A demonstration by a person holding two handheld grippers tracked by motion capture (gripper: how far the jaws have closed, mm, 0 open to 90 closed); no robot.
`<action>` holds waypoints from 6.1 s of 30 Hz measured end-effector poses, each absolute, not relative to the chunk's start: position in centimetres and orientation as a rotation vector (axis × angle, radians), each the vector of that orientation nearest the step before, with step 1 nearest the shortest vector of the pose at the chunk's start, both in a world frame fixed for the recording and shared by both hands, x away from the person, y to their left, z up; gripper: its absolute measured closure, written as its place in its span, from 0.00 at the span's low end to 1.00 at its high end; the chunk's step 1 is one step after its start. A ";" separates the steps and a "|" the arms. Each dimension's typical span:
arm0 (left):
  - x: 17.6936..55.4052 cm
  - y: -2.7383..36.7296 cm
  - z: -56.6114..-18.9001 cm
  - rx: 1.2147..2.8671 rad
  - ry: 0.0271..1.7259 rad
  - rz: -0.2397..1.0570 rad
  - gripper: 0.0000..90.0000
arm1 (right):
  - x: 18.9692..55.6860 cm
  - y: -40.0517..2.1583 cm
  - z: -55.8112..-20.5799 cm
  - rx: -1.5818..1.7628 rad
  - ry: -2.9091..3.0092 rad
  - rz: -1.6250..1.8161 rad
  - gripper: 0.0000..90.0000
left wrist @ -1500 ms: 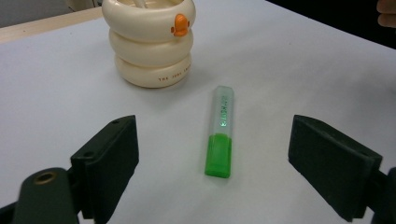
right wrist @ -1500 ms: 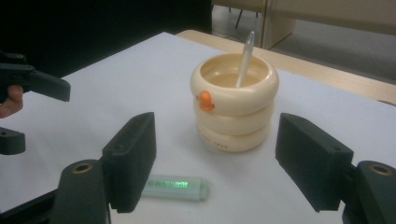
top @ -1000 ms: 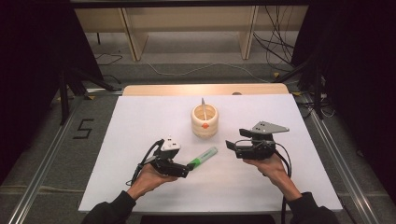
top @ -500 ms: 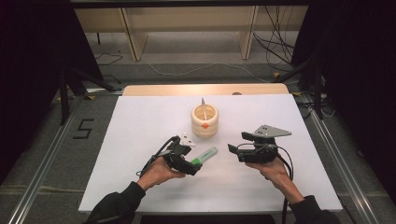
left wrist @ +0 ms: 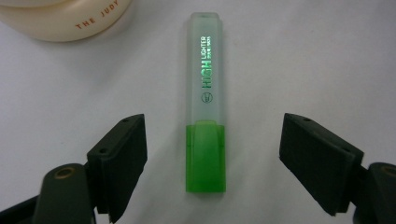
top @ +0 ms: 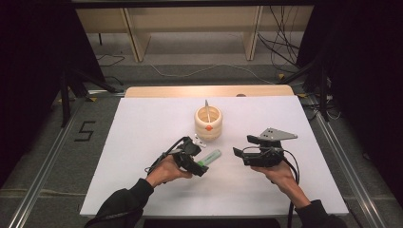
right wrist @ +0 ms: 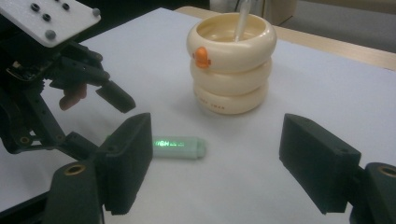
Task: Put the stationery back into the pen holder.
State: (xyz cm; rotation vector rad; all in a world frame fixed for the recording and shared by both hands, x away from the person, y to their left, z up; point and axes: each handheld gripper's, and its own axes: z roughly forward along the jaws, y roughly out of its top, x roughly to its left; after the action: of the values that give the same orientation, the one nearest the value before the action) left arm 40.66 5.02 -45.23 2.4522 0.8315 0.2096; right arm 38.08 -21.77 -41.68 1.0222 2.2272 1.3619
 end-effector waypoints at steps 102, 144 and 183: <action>40.3 5.7 -40.4 2.650 0.667 -0.155 0.74 | 30.1 -11.5 -44.9 0.000 2.149 0.698 0.28; 39.4 4.3 -40.2 2.662 0.594 -0.259 0.74 | 28.7 -10.0 -47.6 -0.299 1.951 0.429 0.70; 39.0 6.6 -39.5 2.547 0.654 -0.100 0.31 | 29.7 -11.2 -47.6 -0.295 1.972 0.395 0.86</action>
State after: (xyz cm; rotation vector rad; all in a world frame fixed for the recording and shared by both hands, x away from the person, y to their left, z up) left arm 38.98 6.58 -39.48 2.5474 0.6535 -0.0997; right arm 29.69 -11.22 -47.57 -0.2948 1.9717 0.3950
